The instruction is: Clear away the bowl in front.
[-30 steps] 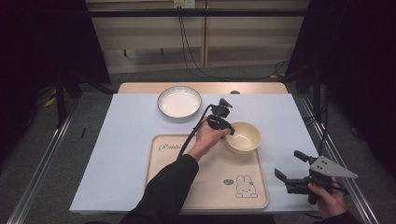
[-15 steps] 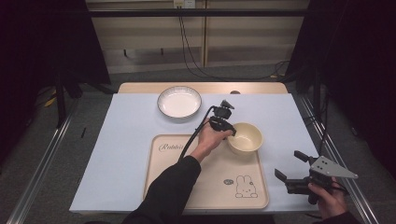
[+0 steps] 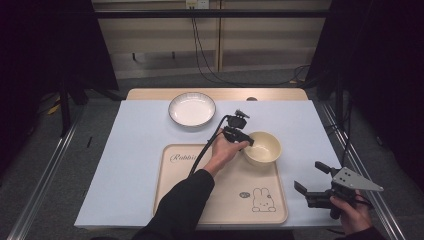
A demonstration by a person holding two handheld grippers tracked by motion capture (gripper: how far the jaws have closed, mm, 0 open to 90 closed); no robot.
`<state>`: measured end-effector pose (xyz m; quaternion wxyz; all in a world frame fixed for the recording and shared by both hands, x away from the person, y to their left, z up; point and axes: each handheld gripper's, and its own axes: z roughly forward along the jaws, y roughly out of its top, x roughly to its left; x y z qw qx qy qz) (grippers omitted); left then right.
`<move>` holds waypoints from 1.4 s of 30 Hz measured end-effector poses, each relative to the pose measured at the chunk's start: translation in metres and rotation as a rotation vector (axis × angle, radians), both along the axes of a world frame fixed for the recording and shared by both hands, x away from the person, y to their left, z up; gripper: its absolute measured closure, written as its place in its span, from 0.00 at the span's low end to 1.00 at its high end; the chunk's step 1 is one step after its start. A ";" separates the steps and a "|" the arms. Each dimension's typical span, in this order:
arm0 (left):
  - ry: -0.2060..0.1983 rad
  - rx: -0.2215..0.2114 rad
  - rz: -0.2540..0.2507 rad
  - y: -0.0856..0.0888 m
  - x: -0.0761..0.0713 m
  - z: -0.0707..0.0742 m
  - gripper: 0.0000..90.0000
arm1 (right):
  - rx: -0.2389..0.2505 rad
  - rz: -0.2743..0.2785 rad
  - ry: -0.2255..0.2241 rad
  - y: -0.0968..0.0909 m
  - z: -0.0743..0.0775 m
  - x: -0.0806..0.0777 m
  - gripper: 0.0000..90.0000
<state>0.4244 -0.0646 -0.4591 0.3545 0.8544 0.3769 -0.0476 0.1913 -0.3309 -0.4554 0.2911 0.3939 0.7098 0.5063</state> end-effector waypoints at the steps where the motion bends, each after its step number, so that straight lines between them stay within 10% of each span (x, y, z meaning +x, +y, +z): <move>1: -0.009 -0.003 -0.005 0.001 -0.001 0.000 0.76 | 0.002 0.002 0.000 0.000 0.000 0.000 0.01; 13: -0.137 -0.037 -0.019 0.017 -0.007 0.008 0.40 | 0.000 -0.003 0.001 0.001 0.000 0.000 0.01; 22: -0.227 -0.044 0.074 0.038 -0.014 0.028 0.06 | 0.002 0.000 -0.001 0.001 0.000 0.001 0.01; 35: -0.262 -0.093 0.127 0.079 -0.024 0.037 0.04 | 0.001 -0.002 0.003 0.001 0.000 0.002 0.01; 42: -0.344 -0.074 0.155 0.100 -0.035 0.036 0.03 | 0.002 -0.003 -0.006 0.001 0.000 0.002 0.01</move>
